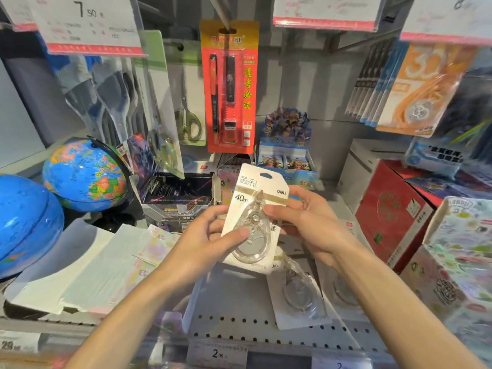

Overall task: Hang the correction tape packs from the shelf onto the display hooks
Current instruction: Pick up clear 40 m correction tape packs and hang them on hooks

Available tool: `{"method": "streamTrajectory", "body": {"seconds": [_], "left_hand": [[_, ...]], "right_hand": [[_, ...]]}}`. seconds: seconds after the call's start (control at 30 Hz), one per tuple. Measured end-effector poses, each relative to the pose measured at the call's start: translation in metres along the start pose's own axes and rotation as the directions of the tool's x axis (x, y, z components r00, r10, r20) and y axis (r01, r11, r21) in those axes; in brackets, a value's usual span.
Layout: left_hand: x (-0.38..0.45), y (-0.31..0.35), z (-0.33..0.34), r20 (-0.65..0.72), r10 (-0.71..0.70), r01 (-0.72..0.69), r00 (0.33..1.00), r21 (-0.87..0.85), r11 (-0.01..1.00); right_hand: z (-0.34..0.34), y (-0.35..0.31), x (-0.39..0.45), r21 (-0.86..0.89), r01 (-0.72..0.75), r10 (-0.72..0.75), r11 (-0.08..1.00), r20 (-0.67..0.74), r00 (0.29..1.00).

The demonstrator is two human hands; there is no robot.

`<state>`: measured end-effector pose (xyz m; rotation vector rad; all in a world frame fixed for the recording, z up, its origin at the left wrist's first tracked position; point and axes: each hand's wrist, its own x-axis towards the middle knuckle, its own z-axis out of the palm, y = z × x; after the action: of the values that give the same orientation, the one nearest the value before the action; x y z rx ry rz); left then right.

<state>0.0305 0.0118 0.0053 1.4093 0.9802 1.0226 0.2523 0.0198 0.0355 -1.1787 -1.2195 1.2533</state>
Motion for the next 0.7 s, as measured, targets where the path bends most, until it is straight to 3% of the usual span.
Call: {"method": "streamTrajectory", "body": {"seconds": [0.23,0.3,0.4,0.5,0.57,0.7], "left_hand": [[0.001,0.003,0.001,-0.051,0.035,-0.036,0.998,-0.018,0.999],[-0.002,0.002,-0.003,-0.083,0.037,-0.036,0.996,0.008,0.999],[-0.006,0.001,-0.010,-0.093,0.037,-0.033,0.995,0.050,0.998],[-0.008,0.001,-0.014,-0.088,0.036,-0.028,0.995,0.100,0.995],[-0.009,0.001,-0.014,-0.091,0.035,-0.025,0.995,0.113,0.993],[-0.012,0.000,-0.016,-0.086,0.040,-0.029,0.996,0.122,0.992]], "right_hand": [[-0.012,-0.012,0.002,-0.241,0.042,-0.055,0.970,-0.044,0.998],[-0.027,-0.008,-0.001,-0.487,0.006,-0.040,0.873,-0.060,0.997],[-0.042,0.014,-0.012,-0.785,-0.059,0.062,0.616,-0.026,0.998],[-0.039,0.039,-0.024,-0.867,-0.119,0.178,0.485,-0.036,0.983],[-0.034,0.049,-0.028,-0.885,-0.138,0.161,0.445,-0.072,0.984],[-0.021,0.055,-0.027,-0.855,-0.072,0.113,0.513,-0.016,0.993]]}}
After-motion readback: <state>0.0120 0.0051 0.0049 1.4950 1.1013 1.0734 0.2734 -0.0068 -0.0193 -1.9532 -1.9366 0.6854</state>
